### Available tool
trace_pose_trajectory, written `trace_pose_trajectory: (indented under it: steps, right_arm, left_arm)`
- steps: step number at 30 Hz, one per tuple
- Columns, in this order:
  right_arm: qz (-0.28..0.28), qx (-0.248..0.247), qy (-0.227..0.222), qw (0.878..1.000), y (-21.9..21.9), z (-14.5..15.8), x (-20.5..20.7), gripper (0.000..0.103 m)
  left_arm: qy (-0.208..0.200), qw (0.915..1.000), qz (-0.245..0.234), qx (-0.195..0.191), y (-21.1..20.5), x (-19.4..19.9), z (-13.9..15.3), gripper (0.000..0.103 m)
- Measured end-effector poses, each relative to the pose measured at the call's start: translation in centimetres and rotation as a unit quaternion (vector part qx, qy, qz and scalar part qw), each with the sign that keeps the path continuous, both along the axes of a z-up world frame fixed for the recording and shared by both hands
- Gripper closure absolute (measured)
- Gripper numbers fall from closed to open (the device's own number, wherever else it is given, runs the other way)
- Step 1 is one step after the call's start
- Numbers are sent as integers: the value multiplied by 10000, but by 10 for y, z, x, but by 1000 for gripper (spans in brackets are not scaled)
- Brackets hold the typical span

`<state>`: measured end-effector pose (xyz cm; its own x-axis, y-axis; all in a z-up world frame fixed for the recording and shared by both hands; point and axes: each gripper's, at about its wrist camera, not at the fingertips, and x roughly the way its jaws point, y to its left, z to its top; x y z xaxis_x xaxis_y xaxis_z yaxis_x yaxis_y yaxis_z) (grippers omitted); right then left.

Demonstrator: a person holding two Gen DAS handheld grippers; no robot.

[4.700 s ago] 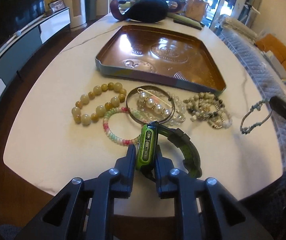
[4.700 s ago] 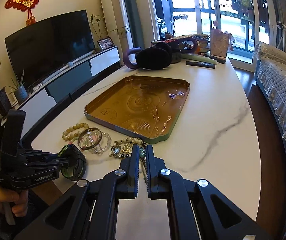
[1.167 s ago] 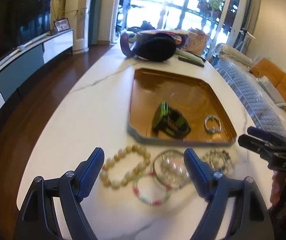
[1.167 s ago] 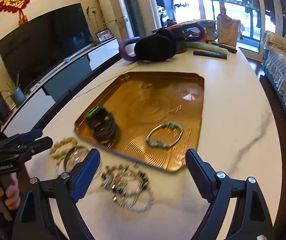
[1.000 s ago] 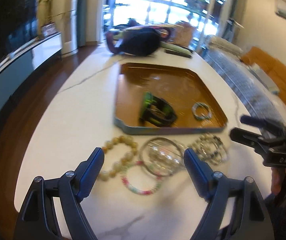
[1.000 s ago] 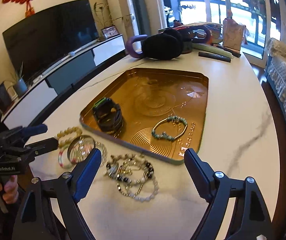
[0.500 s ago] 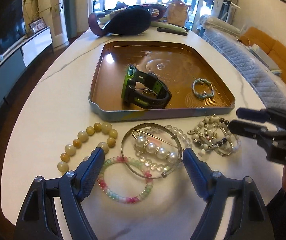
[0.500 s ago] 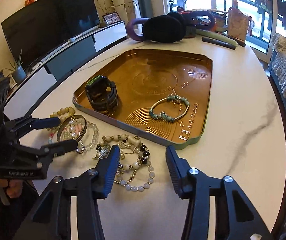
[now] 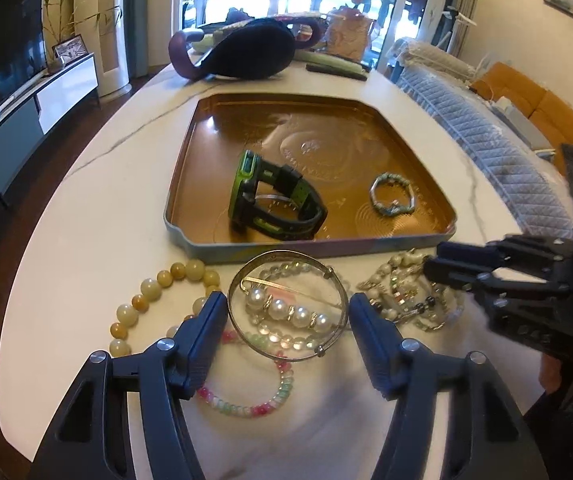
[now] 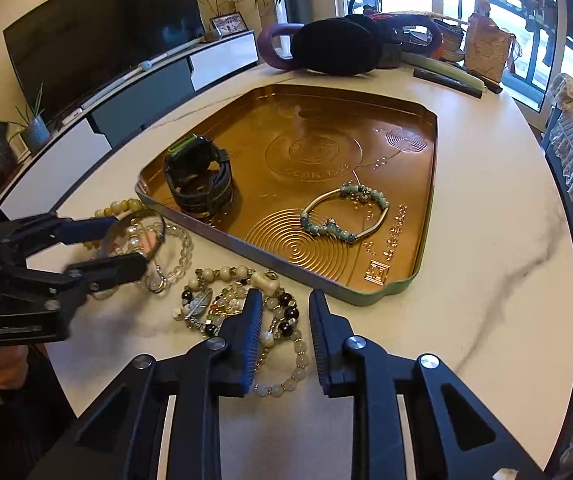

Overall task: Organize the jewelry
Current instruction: 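Move the left tool to the silver pearl bangle while the right tool approaches the black-white bead bracelet, then grasp and lift the black-white bead bracelet with the right tool while the left tool grips the bangle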

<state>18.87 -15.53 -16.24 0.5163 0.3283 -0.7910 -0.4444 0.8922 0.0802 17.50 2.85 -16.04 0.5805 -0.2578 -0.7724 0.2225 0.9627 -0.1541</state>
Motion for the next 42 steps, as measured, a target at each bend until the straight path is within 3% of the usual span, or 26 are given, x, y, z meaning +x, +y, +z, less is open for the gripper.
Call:
trace_pose_trajectory:
  steps: [6,15,19,23,30,42]
  right_arm:
    - [-16,-30,-8,10000,1,-1,6,94]
    - [31,151,-421,9990,-5,31,-6,97]
    - [172,90,-431,9989,-1,33,-6,97]
    - [308,-263,-531,9978,11,22,-6,89]
    - [772,-546,-598,9937,27,10,-5,89]
    - [893,-853,-492,9911,29,0,0,87]
  left_arm:
    - [-35,9999,-45,-100,0,-1,7,40]
    - [-58,9997,-4,-233,5,-2,15,40]
    - [-80,9997,-18,-216,4,-2,17,40]
    - [-10,9997,19,-252,4,-1,15,40]
    - [36,9996,82,-277,9,0,14,40]
    - [156,9994,95,-301,12,1,9,40]
